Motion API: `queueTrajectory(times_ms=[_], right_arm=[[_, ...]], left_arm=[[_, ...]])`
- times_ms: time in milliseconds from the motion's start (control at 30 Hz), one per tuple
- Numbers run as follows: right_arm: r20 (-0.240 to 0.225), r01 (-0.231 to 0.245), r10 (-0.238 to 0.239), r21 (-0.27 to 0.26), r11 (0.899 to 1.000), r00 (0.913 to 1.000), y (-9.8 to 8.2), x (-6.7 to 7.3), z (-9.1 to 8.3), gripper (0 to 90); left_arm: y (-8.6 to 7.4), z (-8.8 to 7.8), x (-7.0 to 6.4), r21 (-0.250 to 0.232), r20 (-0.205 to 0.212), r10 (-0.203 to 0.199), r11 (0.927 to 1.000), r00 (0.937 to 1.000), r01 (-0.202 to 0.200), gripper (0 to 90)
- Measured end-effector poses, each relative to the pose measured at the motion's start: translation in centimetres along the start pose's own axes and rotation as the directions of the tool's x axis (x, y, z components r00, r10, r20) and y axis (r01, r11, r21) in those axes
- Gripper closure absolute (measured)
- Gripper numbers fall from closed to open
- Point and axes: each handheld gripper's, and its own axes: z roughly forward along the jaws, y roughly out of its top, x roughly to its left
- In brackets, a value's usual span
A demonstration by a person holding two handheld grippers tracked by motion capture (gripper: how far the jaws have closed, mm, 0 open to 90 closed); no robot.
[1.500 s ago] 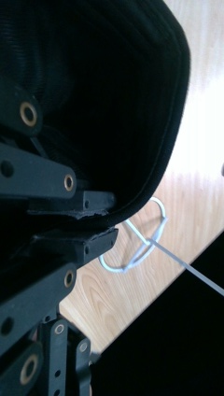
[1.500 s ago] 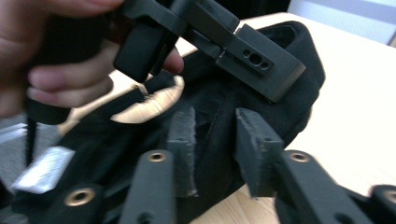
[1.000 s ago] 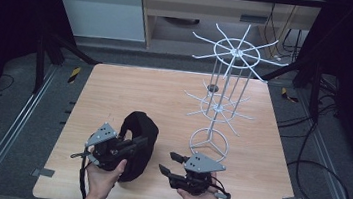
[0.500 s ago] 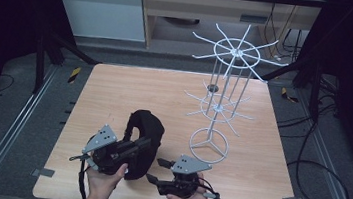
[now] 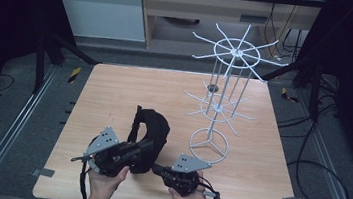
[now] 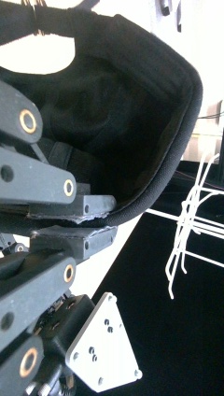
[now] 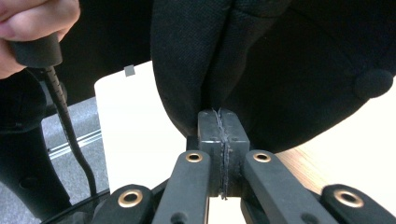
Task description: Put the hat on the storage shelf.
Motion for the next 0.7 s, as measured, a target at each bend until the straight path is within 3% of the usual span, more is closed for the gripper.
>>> queueTrajectory(times_ms=[133,267,400,533,600,700], right_arm=[[0.010,0.018,-0.018,0.016,1.000,0.9998,-0.1,0.1,0.0,87.5],[0.070,0.026,-0.028,0.032,0.999,0.9972,-0.4,-0.3,-0.4,74.5],[0.140,-0.017,0.015,0.012,1.000,0.9900,-0.4,-1.4,-0.9,62.5],[0.208,-0.034,0.036,-0.010,0.999,0.9775,-0.5,-2.2,-0.9,47.3],[0.221,-0.048,0.051,-0.017,0.999,0.9740,-0.6,-2.7,-0.8,44.4],[0.204,-0.074,0.080,-0.035,0.997,0.9757,-0.6,-3.2,-0.6,43.6]], left_arm=[[-0.1,0.0,0.2,0.006,-0.007,0.000,1.0000,1.0000,0.000,84.0],[0.1,-0.3,0.4,0.006,0.003,0.002,1.0000,1.0000,-0.002,84.0],[0.5,-0.5,0.1,0.002,0.028,0.010,1.0000,0.9996,-0.010,84.0],[0.6,-0.6,-0.4,-0.003,0.050,0.019,0.9998,0.9986,-0.019,84.0],[0.6,-0.6,-0.7,-0.001,0.063,0.022,0.9997,0.9978,-0.022,84.0],[0.5,-0.3,-1.1,0.011,0.085,0.029,0.9995,0.9960,-0.030,84.0]])
